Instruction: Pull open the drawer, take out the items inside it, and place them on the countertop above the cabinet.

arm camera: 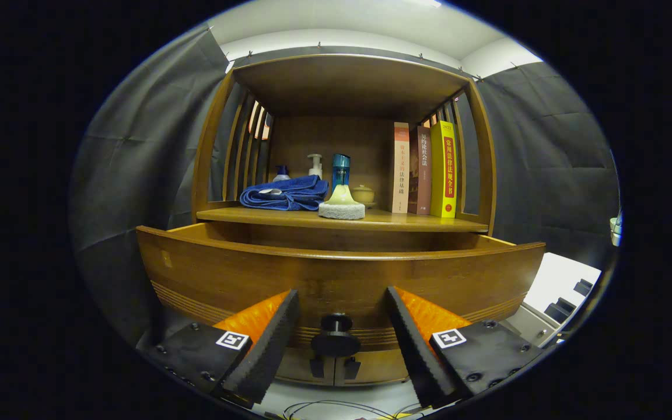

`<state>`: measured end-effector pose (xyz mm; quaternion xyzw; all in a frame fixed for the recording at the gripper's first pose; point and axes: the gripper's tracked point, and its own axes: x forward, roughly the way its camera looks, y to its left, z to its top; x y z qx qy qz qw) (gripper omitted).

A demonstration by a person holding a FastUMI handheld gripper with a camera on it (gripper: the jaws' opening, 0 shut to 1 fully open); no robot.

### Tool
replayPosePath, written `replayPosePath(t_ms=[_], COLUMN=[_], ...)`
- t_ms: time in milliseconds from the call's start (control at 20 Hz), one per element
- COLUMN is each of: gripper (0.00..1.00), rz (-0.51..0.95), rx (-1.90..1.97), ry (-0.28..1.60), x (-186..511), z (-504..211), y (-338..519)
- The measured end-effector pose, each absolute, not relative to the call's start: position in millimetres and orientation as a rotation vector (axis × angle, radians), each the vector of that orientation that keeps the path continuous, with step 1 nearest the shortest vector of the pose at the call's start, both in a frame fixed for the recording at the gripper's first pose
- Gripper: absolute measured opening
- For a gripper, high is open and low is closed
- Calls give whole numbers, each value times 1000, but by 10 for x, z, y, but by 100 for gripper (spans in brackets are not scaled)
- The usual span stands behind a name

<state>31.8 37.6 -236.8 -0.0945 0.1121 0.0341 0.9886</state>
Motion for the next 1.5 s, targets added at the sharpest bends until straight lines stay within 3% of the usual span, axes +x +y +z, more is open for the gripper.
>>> replayPosePath(t_ms=[850, 1500], gripper=[99, 99], rz=[66, 90], rx=[-222, -204], ry=[266, 268], x=[1222, 1351], z=[-2679, -2658], y=[419, 524])
